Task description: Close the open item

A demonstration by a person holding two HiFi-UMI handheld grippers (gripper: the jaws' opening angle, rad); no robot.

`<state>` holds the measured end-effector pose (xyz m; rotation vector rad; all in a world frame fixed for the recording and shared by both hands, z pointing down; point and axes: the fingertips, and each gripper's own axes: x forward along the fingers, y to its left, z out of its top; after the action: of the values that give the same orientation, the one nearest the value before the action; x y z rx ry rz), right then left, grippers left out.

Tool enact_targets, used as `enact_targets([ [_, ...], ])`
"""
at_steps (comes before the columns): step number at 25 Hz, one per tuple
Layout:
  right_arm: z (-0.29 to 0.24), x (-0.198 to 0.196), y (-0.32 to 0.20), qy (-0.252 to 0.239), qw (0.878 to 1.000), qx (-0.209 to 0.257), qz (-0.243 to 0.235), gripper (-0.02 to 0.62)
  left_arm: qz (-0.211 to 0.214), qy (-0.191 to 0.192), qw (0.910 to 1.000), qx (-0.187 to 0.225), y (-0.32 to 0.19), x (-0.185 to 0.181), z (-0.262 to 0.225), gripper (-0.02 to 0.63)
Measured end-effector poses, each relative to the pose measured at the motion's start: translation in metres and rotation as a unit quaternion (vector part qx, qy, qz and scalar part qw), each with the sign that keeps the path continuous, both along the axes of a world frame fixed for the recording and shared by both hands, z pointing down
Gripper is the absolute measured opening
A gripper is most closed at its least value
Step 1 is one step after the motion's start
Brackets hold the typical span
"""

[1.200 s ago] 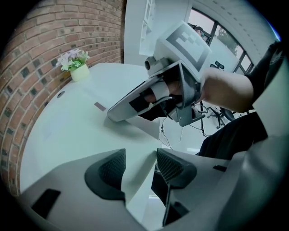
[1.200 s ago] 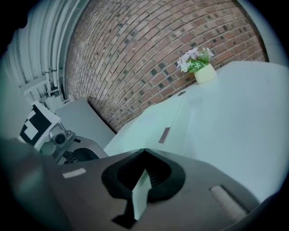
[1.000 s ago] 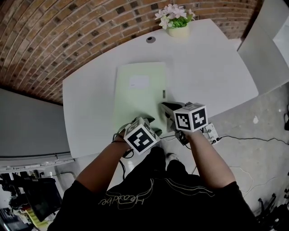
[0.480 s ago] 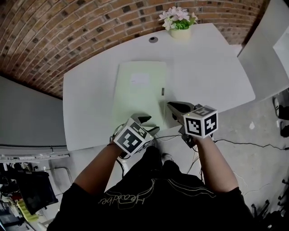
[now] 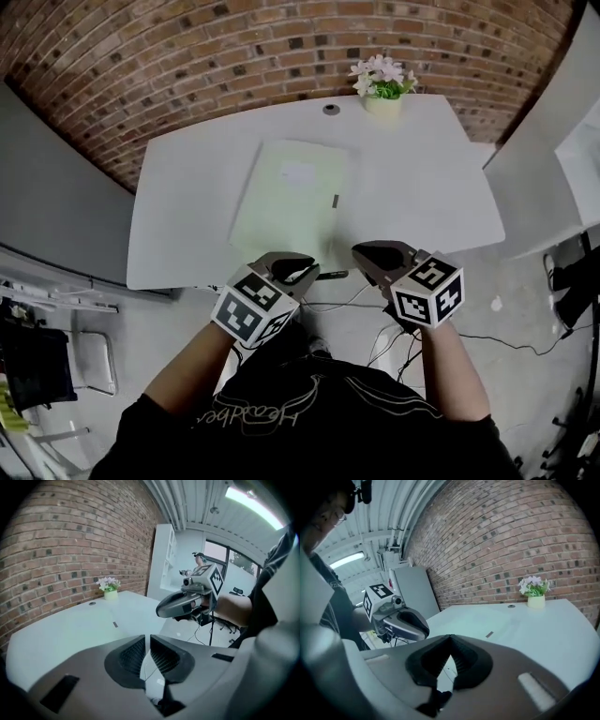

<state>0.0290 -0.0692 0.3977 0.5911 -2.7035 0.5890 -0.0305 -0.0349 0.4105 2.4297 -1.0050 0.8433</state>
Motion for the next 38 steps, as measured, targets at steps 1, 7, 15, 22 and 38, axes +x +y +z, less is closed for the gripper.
enact_targets([
  [1,-0.007,0.0,0.005,0.006,1.0,0.011,-0.01,0.005,-0.012,0.009,0.9998,0.01,0.002,-0.001,-0.009,0.015],
  [7,-0.064,-0.009,0.039,-0.006,0.997,0.062,-0.047,0.005,-0.044,0.133,0.99,0.014,0.021,-0.004,-0.057,0.002],
  [15,-0.124,-0.035,0.092,-0.106,0.992,0.048,-0.047,0.005,-0.016,0.187,0.9799,0.067,0.064,-0.023,-0.111,0.002],
  [22,-0.156,-0.076,0.159,-0.188,0.981,0.022,-0.046,0.003,-0.023,0.251,0.9636,0.09,0.129,-0.061,-0.15,0.002],
  [38,-0.154,-0.115,0.275,-0.209,0.978,0.01,0.012,0.003,0.033,0.294,0.9492,0.107,0.251,-0.09,-0.172,0.002],
])
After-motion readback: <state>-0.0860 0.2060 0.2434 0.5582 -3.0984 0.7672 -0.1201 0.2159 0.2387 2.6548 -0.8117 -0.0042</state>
